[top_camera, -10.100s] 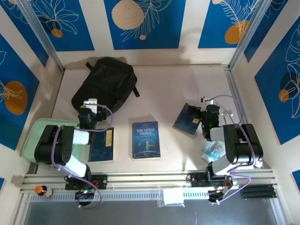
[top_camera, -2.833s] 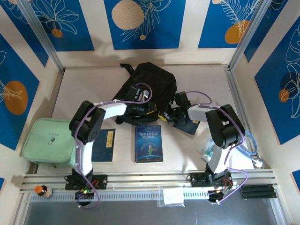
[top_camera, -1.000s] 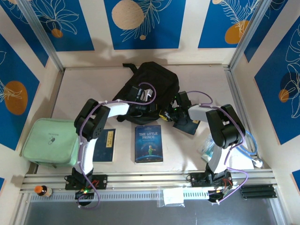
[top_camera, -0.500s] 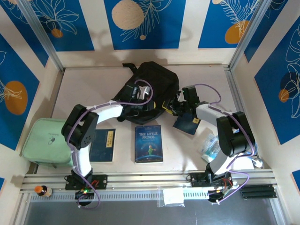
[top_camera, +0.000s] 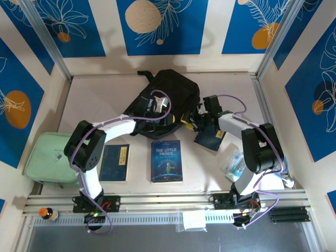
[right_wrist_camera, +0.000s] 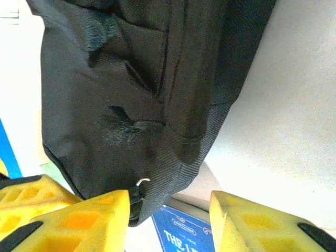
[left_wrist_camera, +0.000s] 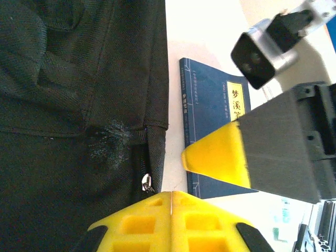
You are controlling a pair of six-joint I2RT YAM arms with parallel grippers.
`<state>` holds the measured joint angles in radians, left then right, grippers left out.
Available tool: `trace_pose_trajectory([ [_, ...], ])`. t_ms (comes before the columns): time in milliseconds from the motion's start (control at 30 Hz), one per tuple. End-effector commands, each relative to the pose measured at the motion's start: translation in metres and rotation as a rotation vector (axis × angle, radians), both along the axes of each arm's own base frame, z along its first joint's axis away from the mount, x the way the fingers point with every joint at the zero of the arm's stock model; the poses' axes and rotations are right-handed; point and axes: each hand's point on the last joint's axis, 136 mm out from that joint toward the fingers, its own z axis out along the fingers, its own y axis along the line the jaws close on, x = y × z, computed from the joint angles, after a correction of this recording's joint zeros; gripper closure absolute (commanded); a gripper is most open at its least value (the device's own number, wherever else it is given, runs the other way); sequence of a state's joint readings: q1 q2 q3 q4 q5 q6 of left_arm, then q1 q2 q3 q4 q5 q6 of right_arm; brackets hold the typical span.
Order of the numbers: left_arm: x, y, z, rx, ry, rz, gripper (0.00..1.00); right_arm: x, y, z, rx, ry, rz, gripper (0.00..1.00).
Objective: Pack the student bag
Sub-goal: Unzip the student bag at the top-center of the table.
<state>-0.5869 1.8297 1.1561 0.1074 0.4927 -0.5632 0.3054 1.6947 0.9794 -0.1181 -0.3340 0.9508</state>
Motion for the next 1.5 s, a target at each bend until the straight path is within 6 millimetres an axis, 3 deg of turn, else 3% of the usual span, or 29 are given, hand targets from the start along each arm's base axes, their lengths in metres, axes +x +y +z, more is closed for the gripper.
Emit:
trace_pose_trajectory([
  [0,-0.011,-0.001,0.01,0.014,-0.033,-0.035,1.0,-0.001,0.014,0.006,0.049,0.049,0.018,0.55],
  [167,-0.011,0.001,0.013,0.043,-0.042,-0.026,1.0,0.002,0.013,0.019,0.061,-0.054,0.044,0.61],
  [367,-0.003,0.005,0.025,0.092,-0.043,0.001,1.0,0.003,0.002,0.041,-0.139,-0.527,0.236,0.65],
  [500,-0.002,0.008,0.036,0.127,-0.05,-0.003,1.0,-0.001,0.009,0.069,-0.179,-0.793,0.382,0.64],
  [600,0.003,0.011,0.047,0.138,-0.065,0.004,1.0,0.001,0.019,0.079,-0.179,-0.927,0.481,0.61],
  [767,0.011,0.012,0.055,0.134,-0.063,0.018,1.0,0.007,0.035,0.077,-0.153,-1.029,0.589,0.61],
  [900,0.017,0.015,0.046,0.147,-0.024,0.055,1.0,0.012,0.045,0.067,-0.134,-1.043,0.599,0.61],
  [1133,0.021,0.019,0.04,0.125,0.038,0.083,1.0,0.004,0.062,0.05,-0.103,-1.036,0.61,0.65],
  [1467,0.025,0.023,0.033,0.111,0.091,0.104,1.0,-0.005,0.063,0.03,-0.119,-1.039,0.605,0.68],
])
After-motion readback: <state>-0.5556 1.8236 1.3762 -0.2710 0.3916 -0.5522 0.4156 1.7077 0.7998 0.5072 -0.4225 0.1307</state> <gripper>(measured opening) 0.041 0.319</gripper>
